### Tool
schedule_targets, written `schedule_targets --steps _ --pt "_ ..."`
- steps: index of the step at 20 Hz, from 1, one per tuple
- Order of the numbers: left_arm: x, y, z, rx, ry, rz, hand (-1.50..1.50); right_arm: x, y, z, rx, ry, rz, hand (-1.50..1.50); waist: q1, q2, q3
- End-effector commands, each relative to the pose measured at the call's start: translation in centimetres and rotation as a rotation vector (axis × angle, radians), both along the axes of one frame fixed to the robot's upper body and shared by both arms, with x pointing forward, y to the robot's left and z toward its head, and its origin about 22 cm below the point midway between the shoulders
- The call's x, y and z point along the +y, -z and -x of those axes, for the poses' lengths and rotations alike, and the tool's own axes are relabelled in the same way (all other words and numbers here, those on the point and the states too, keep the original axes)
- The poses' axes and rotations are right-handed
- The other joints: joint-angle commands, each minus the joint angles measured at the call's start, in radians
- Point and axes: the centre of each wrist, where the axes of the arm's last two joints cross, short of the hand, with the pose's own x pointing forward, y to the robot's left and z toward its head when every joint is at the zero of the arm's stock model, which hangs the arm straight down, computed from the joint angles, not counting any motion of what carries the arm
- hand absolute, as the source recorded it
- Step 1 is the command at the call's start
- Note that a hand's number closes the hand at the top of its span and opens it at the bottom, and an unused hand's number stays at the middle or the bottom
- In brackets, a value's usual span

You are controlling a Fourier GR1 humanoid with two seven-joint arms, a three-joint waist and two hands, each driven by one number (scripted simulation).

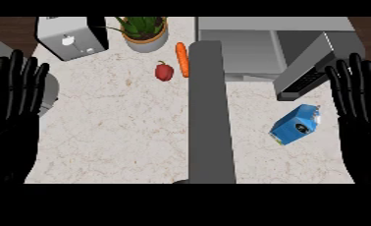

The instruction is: Pick up the milk, place it into the microwave and close the microwave

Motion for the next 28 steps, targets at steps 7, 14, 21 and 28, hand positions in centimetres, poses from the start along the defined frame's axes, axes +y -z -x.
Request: schedule_targets --steps 7,14,21,28 --pt "0.2 2.5 -3.0 0.101 0.119 0.060 -1.50 -3.7 -2.4 -5.4 0.191 0.213 -0.262 -1.50 0.000 -0.023 0.011" --pt "0.9 2.4 -0.4 0.110 0.130 0.048 -1.50 -5.4 -2.5 -6.9 0.249 0.271 -0.226 -1.50 0.003 -0.031 0.012" --pt "0.2 1.9 2.5 0.098 0.125 0.037 -1.50 -5.0 1.1 -6.9 0.305 0.315 -0.229 -1.50 0.006 -0.031 0.012" --pt "-0.1 1.7 3.8 0.091 0.128 0.061 -1.50 -6.0 4.6 -5.4 0.352 0.320 -0.232 -1.50 0.003 -0.031 0.012"
